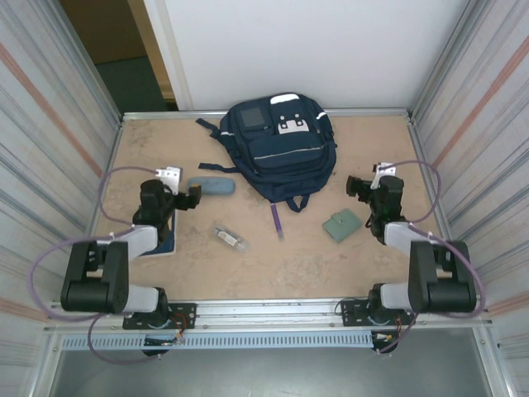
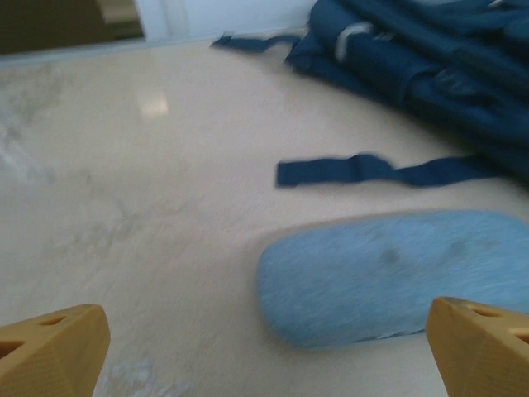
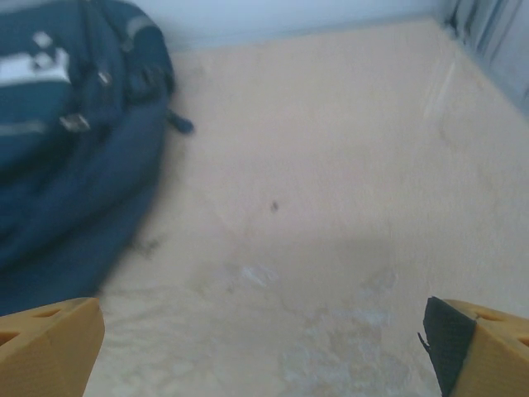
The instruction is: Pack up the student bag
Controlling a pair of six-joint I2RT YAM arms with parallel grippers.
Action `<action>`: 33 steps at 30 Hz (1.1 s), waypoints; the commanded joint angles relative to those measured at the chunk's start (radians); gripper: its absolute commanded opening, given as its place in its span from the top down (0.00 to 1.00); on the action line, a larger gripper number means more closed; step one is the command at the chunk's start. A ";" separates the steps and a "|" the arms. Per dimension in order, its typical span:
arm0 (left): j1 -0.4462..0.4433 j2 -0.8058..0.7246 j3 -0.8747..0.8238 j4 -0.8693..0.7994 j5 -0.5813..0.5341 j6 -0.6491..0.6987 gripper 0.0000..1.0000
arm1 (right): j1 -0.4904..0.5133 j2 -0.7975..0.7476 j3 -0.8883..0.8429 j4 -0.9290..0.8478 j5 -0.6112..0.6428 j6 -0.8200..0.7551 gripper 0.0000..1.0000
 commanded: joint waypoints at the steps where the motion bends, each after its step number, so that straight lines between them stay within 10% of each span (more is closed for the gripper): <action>1: -0.092 -0.103 0.074 -0.174 -0.098 0.051 0.01 | 0.012 -0.124 0.076 -0.198 -0.011 0.053 0.01; 9: -0.231 -0.249 0.296 -0.576 -0.081 -0.170 0.01 | 0.010 -0.042 0.316 -0.579 -0.190 0.226 0.01; 17: -0.230 -0.289 0.376 -0.550 0.310 -0.281 0.01 | 0.031 0.254 0.552 -0.738 -0.461 0.270 0.03; 22: -0.227 -0.268 0.342 -0.471 0.318 -0.493 0.01 | 0.053 0.413 0.649 -0.730 -0.512 0.321 0.07; 30: -0.349 -0.061 0.442 -0.603 0.216 -0.528 0.01 | 0.059 0.643 0.784 -0.679 -0.618 0.449 0.36; 33: -0.404 0.038 0.486 -0.611 0.137 -0.536 0.01 | 0.057 0.667 0.791 -0.648 -0.631 0.479 0.67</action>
